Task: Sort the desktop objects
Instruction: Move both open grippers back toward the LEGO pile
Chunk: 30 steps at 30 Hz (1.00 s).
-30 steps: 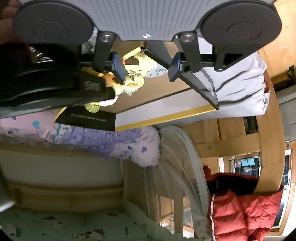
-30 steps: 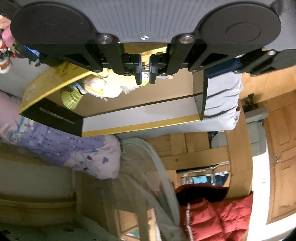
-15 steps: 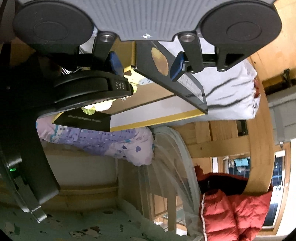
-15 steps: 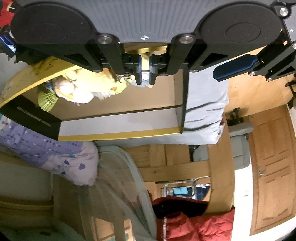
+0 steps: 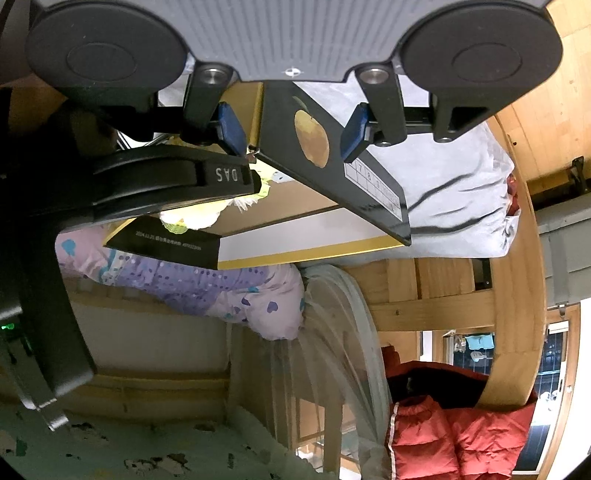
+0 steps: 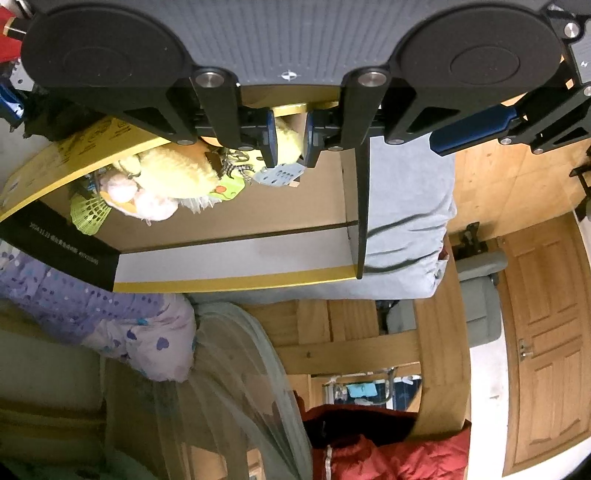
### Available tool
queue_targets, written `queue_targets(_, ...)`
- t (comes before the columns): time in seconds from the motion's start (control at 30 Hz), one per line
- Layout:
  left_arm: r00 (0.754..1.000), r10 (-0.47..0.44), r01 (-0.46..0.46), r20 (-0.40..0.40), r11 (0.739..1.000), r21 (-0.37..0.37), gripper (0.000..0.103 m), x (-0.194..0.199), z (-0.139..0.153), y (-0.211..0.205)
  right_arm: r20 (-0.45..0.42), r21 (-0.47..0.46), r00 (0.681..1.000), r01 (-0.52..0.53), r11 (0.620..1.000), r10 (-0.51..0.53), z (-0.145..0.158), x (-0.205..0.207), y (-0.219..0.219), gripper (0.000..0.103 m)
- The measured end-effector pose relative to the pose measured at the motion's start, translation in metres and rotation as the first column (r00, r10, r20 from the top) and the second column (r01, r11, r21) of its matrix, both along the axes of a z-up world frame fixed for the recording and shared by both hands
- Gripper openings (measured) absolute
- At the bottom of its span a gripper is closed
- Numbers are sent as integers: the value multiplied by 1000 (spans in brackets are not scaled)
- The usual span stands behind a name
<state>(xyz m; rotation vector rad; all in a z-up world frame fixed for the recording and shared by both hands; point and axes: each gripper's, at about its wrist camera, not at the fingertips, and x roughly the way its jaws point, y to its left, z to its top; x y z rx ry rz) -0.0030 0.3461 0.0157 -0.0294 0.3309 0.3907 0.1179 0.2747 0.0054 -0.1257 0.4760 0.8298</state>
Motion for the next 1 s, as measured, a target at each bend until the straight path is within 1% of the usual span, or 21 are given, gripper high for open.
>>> queue_targets(0.1, 1000, 4, -4, 3, 1000, -10, 59, -7, 4, -3, 6, 0, 1000, 6, 1000, -6, 5, -4, -4, 17)
queue_targets(0.2, 1000, -5, 5, 4, 1000, 6, 59, -15, 10, -11, 14, 11, 1000, 14, 1000, -14, 11, -11, -9, 18)
queue_targets(0.27, 1000, -8, 8, 1, 1000, 22, 59, -20, 14, -16, 17, 19, 1000, 20, 1000, -20, 14, -17, -14, 20)
queue_targets(0.37, 1000, -12, 12, 9, 1000, 14, 59, -28, 22, -25, 17, 37, 999, 32, 999, -33, 19, -25, -25, 23)
queue_targets(0.43, 1000, -20, 20, 2, 1000, 6, 59, -31, 25, -33, 19, 31, 999, 37, 999, -38, 22, -31, -32, 23)
queue_targets(0.57, 999, -44, 44, 1, 999, 8, 59, -38, 32, -51, 48, 8, 997, 55, 998, -55, 27, -47, -48, 23)
queue_targets(0.67, 997, -77, 77, 3, 997, 10, 59, -43, 38, -67, 51, 15, 996, 74, 997, -75, 33, -55, -64, 24)
queue_targets(0.77, 994, -113, 113, -1, 994, 14, 59, -49, 43, -86, 34, 44, 992, 118, 992, -119, 38, -65, -88, 25)
queue_targets(1.0, 982, -188, 188, 3, 981, 45, 59, -67, 50, -140, 31, 72, 982, 185, 980, -188, 46, -93, -144, 29)
